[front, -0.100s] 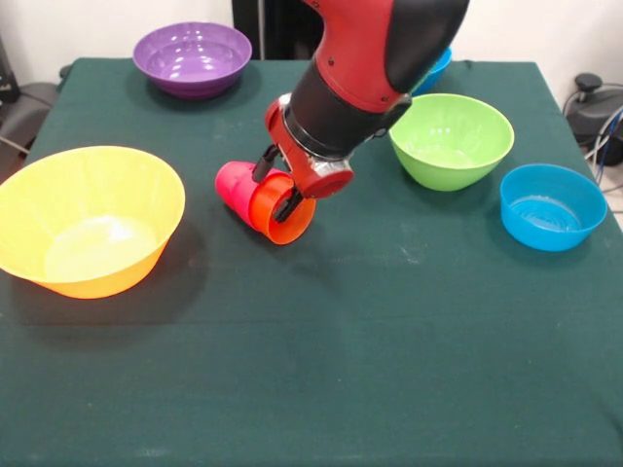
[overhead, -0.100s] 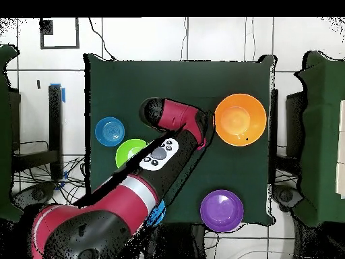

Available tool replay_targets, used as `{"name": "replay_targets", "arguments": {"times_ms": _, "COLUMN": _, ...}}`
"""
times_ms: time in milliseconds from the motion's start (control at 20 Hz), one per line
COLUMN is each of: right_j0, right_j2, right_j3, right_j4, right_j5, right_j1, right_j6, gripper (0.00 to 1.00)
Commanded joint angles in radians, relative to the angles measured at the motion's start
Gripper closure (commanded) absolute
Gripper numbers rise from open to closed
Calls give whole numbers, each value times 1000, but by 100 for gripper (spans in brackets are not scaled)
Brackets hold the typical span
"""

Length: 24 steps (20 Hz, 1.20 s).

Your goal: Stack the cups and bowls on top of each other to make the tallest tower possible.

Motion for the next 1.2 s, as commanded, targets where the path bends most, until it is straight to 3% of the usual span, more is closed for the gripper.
{"name": "replay_targets", "arguments": {"times_ms": 50, "right_j0": 9, "right_j2": 86, "right_j3": -54, "right_j4": -23, "right_j5": 34, "right_j1": 59, "right_j6": 149, "gripper": 0}}
{"name": "replay_targets", "arguments": {"times_ms": 350, "right_j0": 3, "right_j2": 112, "right_j3": -32, "right_j4": -17, "right_j5": 3, "right_j1": 39, "right_j6": 126, "gripper": 0}}
{"name": "replay_targets", "arguments": {"times_ms": 950, "right_j0": -21, "right_j2": 179, "right_j3": -27, "right_j4": -17, "right_j5": 66, "right_j1": 28, "right_j6": 60, "gripper": 0}}
{"name": "replay_targets", "arguments": {"times_ms": 1200, "right_j0": -28, "right_j2": 205, "right_j3": -20, "right_j4": -21, "right_j5": 34, "right_j1": 27, "right_j6": 37, "gripper": 0}}
